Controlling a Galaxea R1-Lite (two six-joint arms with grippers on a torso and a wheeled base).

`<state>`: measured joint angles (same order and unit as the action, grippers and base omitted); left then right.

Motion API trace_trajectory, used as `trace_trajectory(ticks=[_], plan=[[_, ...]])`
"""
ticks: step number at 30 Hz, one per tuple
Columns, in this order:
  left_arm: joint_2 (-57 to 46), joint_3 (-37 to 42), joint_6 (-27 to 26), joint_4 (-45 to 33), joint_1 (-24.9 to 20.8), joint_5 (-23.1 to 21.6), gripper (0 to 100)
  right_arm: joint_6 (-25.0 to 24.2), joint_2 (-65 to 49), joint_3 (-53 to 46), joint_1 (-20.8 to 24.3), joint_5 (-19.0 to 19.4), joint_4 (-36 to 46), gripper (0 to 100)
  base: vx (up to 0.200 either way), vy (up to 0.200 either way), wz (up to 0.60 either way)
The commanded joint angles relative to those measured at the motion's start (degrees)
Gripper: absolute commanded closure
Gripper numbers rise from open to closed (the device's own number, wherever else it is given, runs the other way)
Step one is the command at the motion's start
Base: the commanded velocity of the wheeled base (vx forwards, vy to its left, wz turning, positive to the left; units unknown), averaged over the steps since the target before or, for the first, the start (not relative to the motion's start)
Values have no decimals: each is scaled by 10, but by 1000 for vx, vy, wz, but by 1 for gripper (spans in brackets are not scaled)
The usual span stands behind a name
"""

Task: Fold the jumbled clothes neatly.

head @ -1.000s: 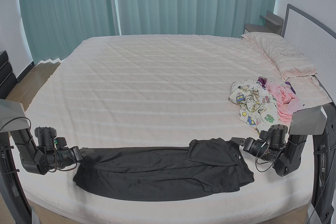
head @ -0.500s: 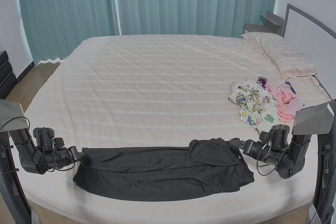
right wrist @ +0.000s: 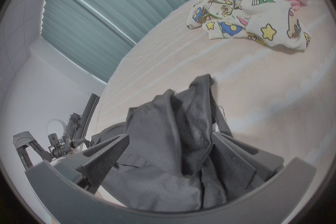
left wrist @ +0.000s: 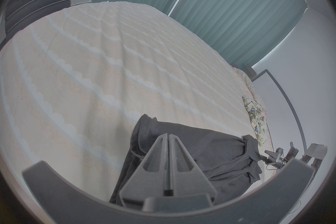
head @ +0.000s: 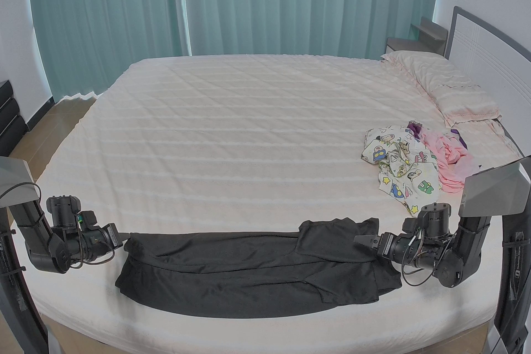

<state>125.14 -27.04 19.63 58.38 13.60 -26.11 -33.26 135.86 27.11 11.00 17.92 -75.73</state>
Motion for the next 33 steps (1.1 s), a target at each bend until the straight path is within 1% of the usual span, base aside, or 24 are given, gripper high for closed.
trace_trajectory(ticks=[1, 12, 13, 21, 25, 26, 31, 33], plan=[[-3, -1, 1, 1, 1, 0, 100, 4, -2, -2, 6, 0, 9, 0, 0, 0, 0], [-8, 0, 0, 2, 1, 1, 100, 22, 17, 4, 10, 0, 24, 0, 0, 0, 0], [-8, 0, -1, 2, 1, 2, 100, 22, 20, 7, 10, -1, 24, 100, 0, 0, 0], [-8, -4, -1, 2, 5, 3, 100, 21, 10, 11, 3, -3, 16, 100, 0, 0, 0], [-2, -5, -2, 32, 15, 5, 100, 16, -2, 16, -2, -3, 15, 100, 0, 0, 0], [-2, -2, 0, 50, 21, 5, 100, 15, -3, 22, -5, -3, 5, 100, 0, 0, 0], [-6, -6, 12, 60, 23, 4, 100, 13, -3, 23, -13, -3, -23, 100, 0, 0, 0], [-7, -13, 29, 68, 23, 3, 100, -8, -2, 23, -13, -4, -50, 100, 0, 0, 0]])
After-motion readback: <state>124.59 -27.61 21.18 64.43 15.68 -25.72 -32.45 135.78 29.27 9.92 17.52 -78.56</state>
